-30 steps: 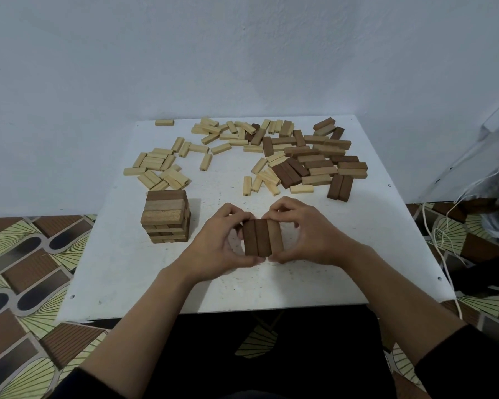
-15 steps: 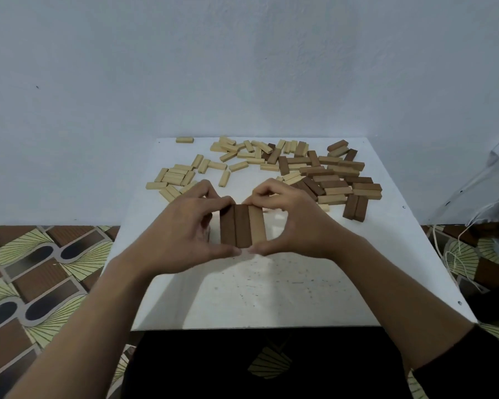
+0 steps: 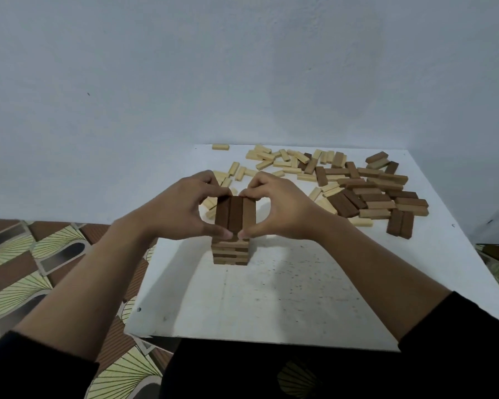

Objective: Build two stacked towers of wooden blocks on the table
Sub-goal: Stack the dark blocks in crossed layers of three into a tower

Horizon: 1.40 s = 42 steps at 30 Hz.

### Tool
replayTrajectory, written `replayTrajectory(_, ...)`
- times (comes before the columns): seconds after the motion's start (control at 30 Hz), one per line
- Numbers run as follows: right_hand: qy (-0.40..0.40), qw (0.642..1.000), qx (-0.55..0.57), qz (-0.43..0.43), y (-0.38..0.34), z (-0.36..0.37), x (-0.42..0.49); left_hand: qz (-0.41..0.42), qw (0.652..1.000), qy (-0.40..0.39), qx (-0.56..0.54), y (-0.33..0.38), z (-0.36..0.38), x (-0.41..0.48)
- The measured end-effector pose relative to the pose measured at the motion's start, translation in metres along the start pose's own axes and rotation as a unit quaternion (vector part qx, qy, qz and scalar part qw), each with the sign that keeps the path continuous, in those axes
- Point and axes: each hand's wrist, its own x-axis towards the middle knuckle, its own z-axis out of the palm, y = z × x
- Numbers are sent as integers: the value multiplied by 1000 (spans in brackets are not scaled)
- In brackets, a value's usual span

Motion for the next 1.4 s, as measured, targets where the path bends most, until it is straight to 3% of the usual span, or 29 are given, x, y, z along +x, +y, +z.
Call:
replayTrajectory(0.23,-40,996,-64,37,-1,15,8,-15,999,-33,-24,-17,11,1)
replayTrajectory(0.5,-58,995,-58,49,1,21,9,-33,997,-51,-41,-27,18,2)
replayTrajectory(1.4,-31,997,-9,76,3,28,2,-69,993,-59,-77,-36,30,-2)
